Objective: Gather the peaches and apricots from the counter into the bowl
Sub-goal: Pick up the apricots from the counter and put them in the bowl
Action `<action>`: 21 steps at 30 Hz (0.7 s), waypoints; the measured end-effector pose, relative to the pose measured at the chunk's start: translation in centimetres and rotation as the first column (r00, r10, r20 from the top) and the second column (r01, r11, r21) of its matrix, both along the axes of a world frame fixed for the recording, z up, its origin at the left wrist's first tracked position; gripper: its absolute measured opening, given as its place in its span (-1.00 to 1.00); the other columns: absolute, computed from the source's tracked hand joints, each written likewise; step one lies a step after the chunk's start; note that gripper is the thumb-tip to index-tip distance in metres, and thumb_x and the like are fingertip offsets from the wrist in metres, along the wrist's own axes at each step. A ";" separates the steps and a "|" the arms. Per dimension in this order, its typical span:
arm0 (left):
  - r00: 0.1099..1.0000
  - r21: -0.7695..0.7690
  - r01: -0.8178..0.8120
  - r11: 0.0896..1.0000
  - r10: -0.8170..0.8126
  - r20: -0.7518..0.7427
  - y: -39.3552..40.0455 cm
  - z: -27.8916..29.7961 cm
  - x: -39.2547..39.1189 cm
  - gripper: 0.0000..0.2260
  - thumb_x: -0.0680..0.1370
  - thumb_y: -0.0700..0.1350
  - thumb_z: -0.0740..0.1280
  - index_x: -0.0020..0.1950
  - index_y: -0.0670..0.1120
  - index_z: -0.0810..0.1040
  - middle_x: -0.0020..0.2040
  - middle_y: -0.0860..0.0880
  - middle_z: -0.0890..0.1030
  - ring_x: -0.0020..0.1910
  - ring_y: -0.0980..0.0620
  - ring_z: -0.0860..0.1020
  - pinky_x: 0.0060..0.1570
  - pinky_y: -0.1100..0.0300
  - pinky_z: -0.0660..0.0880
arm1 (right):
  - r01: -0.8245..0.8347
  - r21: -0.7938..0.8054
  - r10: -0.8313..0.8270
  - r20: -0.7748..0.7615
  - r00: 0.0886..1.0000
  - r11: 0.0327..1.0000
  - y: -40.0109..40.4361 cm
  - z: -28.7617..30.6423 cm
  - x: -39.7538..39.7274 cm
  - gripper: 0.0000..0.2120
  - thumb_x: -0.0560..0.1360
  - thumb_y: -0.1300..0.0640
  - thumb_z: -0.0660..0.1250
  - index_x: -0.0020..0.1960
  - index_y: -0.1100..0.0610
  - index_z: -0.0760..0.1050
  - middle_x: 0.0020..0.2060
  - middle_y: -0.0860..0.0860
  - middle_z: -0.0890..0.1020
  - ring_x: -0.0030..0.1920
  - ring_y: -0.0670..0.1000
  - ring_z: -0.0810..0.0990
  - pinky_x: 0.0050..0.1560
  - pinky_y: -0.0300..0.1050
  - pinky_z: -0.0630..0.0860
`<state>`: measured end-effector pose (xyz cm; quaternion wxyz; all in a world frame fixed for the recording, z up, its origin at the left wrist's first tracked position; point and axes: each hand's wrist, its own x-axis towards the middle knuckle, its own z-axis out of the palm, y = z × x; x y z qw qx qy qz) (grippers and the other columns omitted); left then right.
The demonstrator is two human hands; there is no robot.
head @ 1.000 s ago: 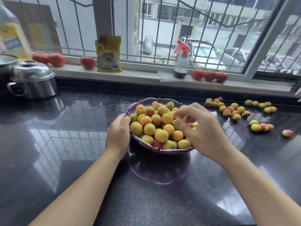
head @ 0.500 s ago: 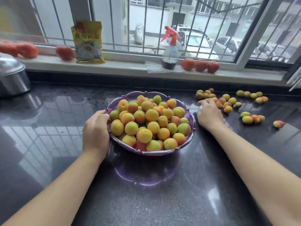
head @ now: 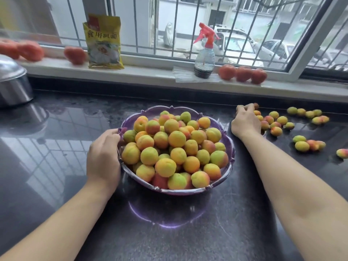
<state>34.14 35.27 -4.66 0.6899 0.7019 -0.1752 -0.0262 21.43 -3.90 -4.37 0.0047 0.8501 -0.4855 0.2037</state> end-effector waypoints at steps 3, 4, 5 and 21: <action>1.000 0.002 0.005 1.000 -0.005 -0.006 0.0 0.1 -0.1 -0.68 0.50 0.04 0.17 -0.09 -0.04 0.69 -0.12 -0.02 0.71 -0.02 -0.03 0.59 0.10 -0.16 0.49 | 0.041 0.030 -0.043 0.067 0.997 0.999 -0.6 -0.3 -0.3 -0.73 0.56 0.26 0.25 0.25 0.18 0.50 0.36 0.21 0.30 0.10 0.30 0.54 0.05 0.03 0.46; 1.000 -0.001 0.006 1.000 -0.006 -0.011 0.0 0.1 -0.1 -0.68 0.49 0.04 0.17 -0.09 -0.04 0.70 -0.12 0.01 0.71 -0.02 -0.02 0.59 0.10 -0.14 0.50 | 0.058 0.039 -0.062 0.090 0.994 0.998 -0.9 -0.3 -0.4 -0.72 0.58 0.24 0.26 0.28 0.20 0.51 0.42 0.21 0.27 0.13 0.30 0.54 0.08 0.03 0.46; 1.000 -0.005 0.006 1.000 -0.006 -0.017 0.0 0.1 -0.1 -0.68 0.49 0.05 0.17 -0.09 -0.03 0.70 -0.14 0.05 0.71 -0.04 0.00 0.59 0.09 -0.12 0.50 | 0.073 0.044 -0.078 0.111 0.991 0.996 -1.1 -0.3 -0.4 -0.71 0.59 0.22 0.26 0.29 0.21 0.51 0.46 0.22 0.25 0.15 0.31 0.54 0.13 0.03 0.47; 1.000 0.019 0.008 1.000 -0.008 -0.012 0.1 0.5 -0.6 -0.65 0.49 0.03 0.15 -0.05 -0.11 0.68 -0.14 0.00 0.68 -0.15 0.09 0.54 -0.11 0.18 0.43 | -0.540 0.081 0.316 0.735 0.600 0.838 11.5 5.0 -4.9 -0.75 0.57 -0.03 0.42 0.20 0.03 0.62 0.02 -0.04 0.70 0.07 -0.03 0.66 0.11 -0.05 0.60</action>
